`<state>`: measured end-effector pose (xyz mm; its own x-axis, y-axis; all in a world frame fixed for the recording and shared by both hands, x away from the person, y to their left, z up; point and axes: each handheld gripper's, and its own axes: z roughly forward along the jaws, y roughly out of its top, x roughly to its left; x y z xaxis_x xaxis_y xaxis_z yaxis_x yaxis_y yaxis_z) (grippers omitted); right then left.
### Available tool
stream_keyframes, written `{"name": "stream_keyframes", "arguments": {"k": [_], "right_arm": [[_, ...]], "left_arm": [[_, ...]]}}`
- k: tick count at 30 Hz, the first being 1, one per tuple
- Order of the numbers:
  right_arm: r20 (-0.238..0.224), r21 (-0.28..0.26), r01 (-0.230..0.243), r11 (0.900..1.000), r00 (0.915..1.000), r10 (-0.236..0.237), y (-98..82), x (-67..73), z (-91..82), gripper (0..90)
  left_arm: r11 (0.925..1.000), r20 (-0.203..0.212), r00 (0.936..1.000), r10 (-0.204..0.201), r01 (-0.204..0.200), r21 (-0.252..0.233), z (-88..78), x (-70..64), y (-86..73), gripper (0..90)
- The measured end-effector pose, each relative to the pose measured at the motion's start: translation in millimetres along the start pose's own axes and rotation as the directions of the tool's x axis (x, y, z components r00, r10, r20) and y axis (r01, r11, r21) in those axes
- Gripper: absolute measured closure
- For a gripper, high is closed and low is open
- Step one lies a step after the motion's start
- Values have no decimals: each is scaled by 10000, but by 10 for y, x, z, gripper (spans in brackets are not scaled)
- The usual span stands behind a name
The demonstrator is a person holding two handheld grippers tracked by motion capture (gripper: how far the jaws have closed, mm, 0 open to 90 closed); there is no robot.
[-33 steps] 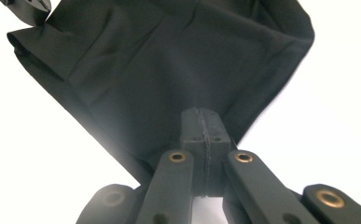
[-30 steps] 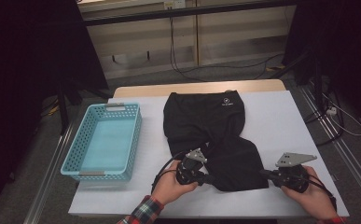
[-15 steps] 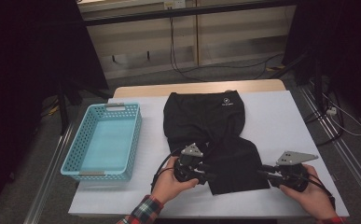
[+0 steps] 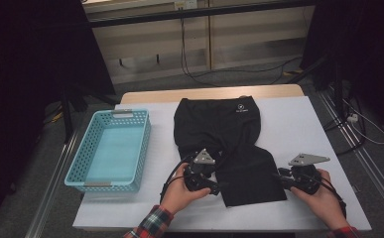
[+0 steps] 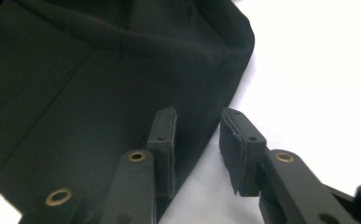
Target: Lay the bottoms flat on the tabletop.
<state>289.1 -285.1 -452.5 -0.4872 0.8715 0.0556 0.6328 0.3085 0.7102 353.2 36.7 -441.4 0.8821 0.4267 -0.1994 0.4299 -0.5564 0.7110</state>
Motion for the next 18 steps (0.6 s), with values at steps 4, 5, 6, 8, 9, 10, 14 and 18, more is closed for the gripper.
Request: {"name": "stream_keyframes", "arguments": {"k": [4, 5, 6, 8, 9, 10, 14, 18], "right_arm": [[-343, 93, -188, 9998, 9992, 191, -13, -10, -24, 878], [-497, 89, -309, 9995, 9983, 313, -25, -14, -35, 899], [-567, 87, -309, 9995, 9979, 314, -35, -17, -45, 900], [-663, 108, -378, 9992, 9971, 385, -54, -20, -72, 900], [-751, 149, -422, 9990, 9962, 432, -74, -16, -96, 900], [-787, 162, -432, 9989, 9959, 444, -89, -14, -111, 900], [-1028, 279, -589, 9979, 9928, 615, -176, 16, -225, 900], [-1404, 422, -696, 9967, 9873, 748, -230, 72, -281, 900]], "left_arm": [[9999, -75, 9999, 155, -155, -45, -28, 20, -6, 202], [9997, -140, 9996, 236, -236, -15, -37, 23, -3, 202], [9997, -145, 9996, 224, -225, -37, -40, 23, -2, 202], [9997, -179, 9996, 219, -221, -102, -58, 31, 5, 201], [9997, -226, 9995, 210, -212, -86, -66, 34, 7, 193], [9997, -215, 9996, 202, -205, -126, -79, 42, 9, 188], [9996, -365, 9992, 159, -168, -233, -141, 85, 10, 179], [9993, -497, 9988, 43, -61, -358, -204, 133, 13, 176]]}}
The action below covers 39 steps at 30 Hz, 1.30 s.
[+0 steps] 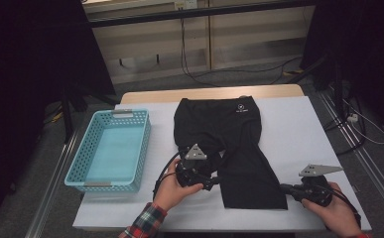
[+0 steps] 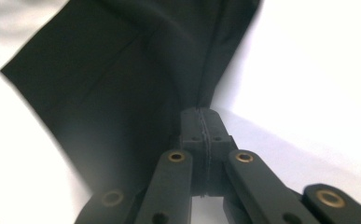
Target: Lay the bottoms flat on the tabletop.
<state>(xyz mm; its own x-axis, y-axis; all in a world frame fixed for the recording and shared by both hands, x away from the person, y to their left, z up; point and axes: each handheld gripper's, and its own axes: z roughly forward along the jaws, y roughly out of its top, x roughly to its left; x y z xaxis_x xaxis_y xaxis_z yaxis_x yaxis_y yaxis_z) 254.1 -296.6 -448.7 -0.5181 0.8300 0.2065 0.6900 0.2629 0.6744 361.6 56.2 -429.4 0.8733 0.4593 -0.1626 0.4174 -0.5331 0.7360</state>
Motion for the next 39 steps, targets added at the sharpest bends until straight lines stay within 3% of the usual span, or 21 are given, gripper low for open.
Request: {"name": "stream_keyframes", "arguments": {"k": [3, 5, 7, 10, 21, 26, 31, 35, 39], "right_arm": [[-113, 11, 27, 10000, 9999, -27, -36, 59, -27, 861], [53, -59, 131, 9999, 9999, -130, -21, 71, -38, 781], [247, -258, 228, 9994, 9995, -221, 18, 57, -49, 771], [738, -637, 238, 9977, 9971, -191, 108, -14, -43, 701], [1695, -1503, -334, 9881, 9838, 591, 583, -323, 200, 503], [1992, -1655, -564, 9846, 9759, 894, 792, -463, 370, 497], [1860, -1967, -1038, 9750, 9724, 1410, 907, -574, 551, 469], [1939, -1523, -1104, 9821, 9711, 1393, 996, -602, 750, 481], [1760, -1690, -1593, 9727, 9661, 1888, 1090, -626, 872, 519]], "left_arm": [[10000, -52, 10000, -56, 56, -63, -17, 27, 2, 176], [9999, -96, 9999, -94, 94, -65, -18, 40, 2, 174], [10000, -140, 9999, -62, 61, -28, -16, 44, 2, 173], [10000, -152, 9999, -52, 52, -16, -10, 41, 4, 172], [9999, -385, 9993, 25, -29, -106, -91, 90, -28, 147], [9999, -619, 9981, 23, -29, -100, -160, 135, -72, 140], [9999, -913, 9958, -2, -13, -169, -218, 183, -116, 121], [9999, -966, 9953, -38, 25, -134, -245, 193, -137, 119], [9999, -987, 9951, -58, 42, -165, -256, 194, -146, 119]]}}
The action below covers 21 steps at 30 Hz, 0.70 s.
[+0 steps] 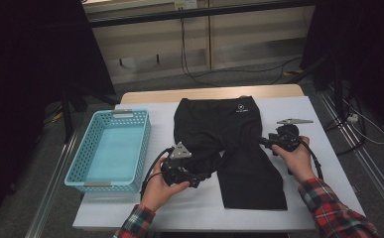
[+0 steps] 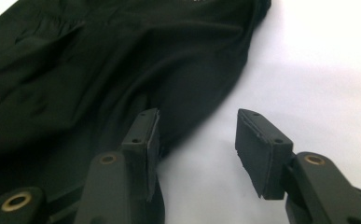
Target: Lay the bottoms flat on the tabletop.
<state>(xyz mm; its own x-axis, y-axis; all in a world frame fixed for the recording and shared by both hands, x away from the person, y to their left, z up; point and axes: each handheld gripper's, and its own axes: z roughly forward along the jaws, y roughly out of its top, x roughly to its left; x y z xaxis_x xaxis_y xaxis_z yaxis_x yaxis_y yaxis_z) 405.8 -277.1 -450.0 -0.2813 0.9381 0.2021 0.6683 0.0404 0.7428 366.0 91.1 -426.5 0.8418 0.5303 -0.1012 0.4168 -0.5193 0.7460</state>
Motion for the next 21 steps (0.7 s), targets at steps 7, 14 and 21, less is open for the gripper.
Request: {"name": "stream_keyframes", "arguments": {"k": [7, 14, 21], "right_arm": [[1, 456, 284, 9986, 9996, -284, 34, 50, 181, 607], [135, 523, 534, 9972, 9984, -542, 21, 34, 195, 900], [320, 482, 659, 9967, 9972, -675, 44, -124, 124, 900]], "left_arm": [[10000, 8, 10000, 12, -12, 56, 9, 15, -9, 119], [10000, -56, 10000, 14, -15, -8, -3, 17, 2, 119], [10000, -20, 10000, -44, 44, -35, -3, 26, 4, 119]]}}
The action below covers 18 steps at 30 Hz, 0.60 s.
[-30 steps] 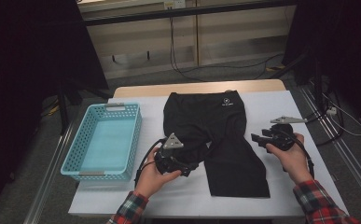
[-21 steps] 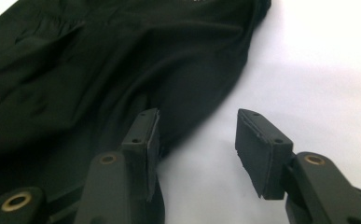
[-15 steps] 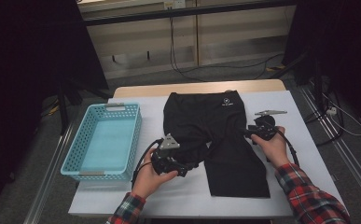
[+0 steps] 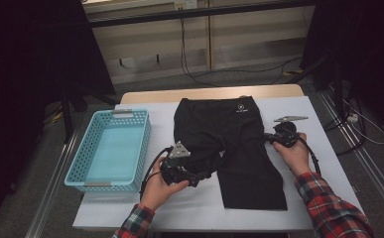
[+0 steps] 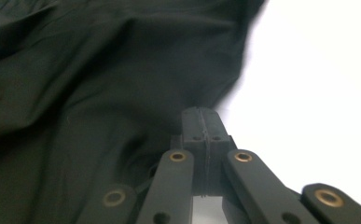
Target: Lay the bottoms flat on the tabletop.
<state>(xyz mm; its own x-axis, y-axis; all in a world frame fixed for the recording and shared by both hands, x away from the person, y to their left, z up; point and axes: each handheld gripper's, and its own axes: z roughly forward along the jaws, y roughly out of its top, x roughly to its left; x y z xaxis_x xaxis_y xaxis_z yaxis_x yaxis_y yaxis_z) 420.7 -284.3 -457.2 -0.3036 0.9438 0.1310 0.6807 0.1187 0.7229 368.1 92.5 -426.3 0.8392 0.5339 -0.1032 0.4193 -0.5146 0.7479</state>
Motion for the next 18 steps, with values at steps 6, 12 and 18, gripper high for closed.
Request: {"name": "stream_keyframes", "arguments": {"k": [6, 12, 18], "right_arm": [[467, -213, -228, 9995, 9986, 238, 11, -205, -28, 900], [576, -105, -375, 9992, 9976, 380, 9, -282, -19, 879], [-4, 136, -170, 9998, 9999, 170, -60, -180, -140, 772]], "left_arm": [[10000, 57, 10000, 16, -15, -79, 4, -11, 20, 119], [9999, 8, 10000, 7, -6, -125, -6, -5, 23, 120], [9998, -6, 10000, 34, -35, -184, -34, 4, 26, 120]]}}
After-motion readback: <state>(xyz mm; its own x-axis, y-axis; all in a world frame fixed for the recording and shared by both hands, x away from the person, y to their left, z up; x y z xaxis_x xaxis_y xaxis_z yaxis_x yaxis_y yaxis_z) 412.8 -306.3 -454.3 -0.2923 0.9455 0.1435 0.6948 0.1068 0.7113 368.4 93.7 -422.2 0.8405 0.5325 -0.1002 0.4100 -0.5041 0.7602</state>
